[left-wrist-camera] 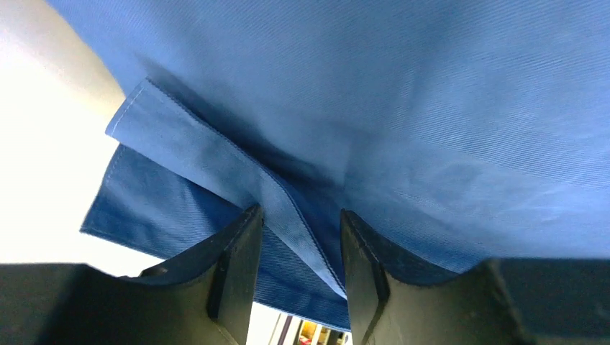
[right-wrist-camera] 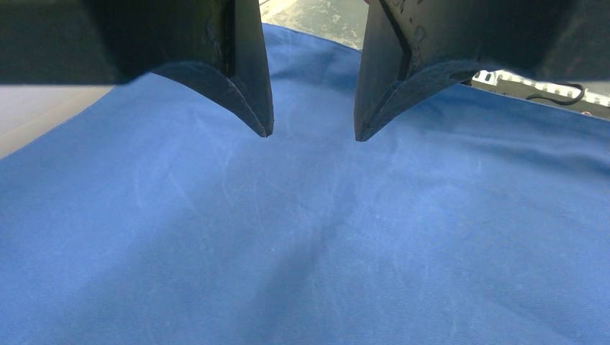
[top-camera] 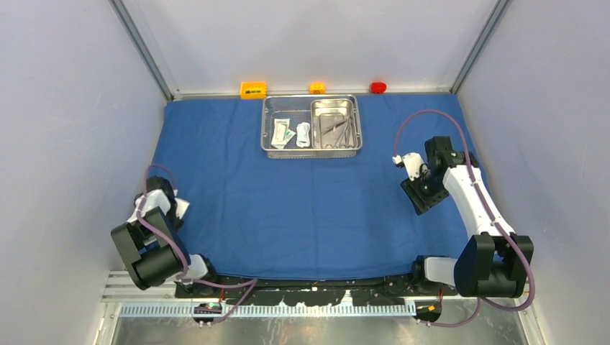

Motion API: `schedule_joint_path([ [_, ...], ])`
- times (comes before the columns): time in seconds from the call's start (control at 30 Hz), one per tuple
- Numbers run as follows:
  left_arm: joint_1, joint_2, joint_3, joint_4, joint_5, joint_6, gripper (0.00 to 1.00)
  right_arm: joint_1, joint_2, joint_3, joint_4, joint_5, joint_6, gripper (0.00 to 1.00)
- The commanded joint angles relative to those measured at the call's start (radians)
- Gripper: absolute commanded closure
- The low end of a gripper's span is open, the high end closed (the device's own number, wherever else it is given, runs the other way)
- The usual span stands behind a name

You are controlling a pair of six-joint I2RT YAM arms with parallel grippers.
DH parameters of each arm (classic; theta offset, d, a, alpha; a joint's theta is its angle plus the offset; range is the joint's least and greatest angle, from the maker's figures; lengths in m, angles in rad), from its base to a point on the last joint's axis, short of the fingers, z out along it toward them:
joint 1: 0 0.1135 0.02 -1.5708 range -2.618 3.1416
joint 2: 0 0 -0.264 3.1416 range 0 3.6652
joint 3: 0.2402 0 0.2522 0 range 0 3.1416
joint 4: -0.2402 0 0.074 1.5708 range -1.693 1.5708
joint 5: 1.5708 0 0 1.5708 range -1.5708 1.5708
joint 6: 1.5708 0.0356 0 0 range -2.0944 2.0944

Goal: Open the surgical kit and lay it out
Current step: Smooth out the surgical kit at the center of the board.

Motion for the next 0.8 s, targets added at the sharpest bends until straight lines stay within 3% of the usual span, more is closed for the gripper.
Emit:
schedule_joint_path([
  [0.0,0.096,-0.073,-0.013,0.042,-0.015,0.1,0.54,0.004,0.004,-0.007,0.035,0.009,-0.012,0.5],
  [0.27,0.264,-0.196,-0.031,-0.007,0.019,0.214,0.54,0.004,0.021,-0.006,0.048,0.005,-0.023,0.5],
  [0.57,0.275,-0.313,-0.082,-0.094,-0.025,0.291,0.47,0.004,0.014,-0.023,0.061,0.016,-0.031,0.5],
  [0.77,0.276,-0.314,0.055,-0.189,0.023,0.273,0.36,0.004,-0.016,-0.011,0.06,0.016,-0.015,0.49],
])
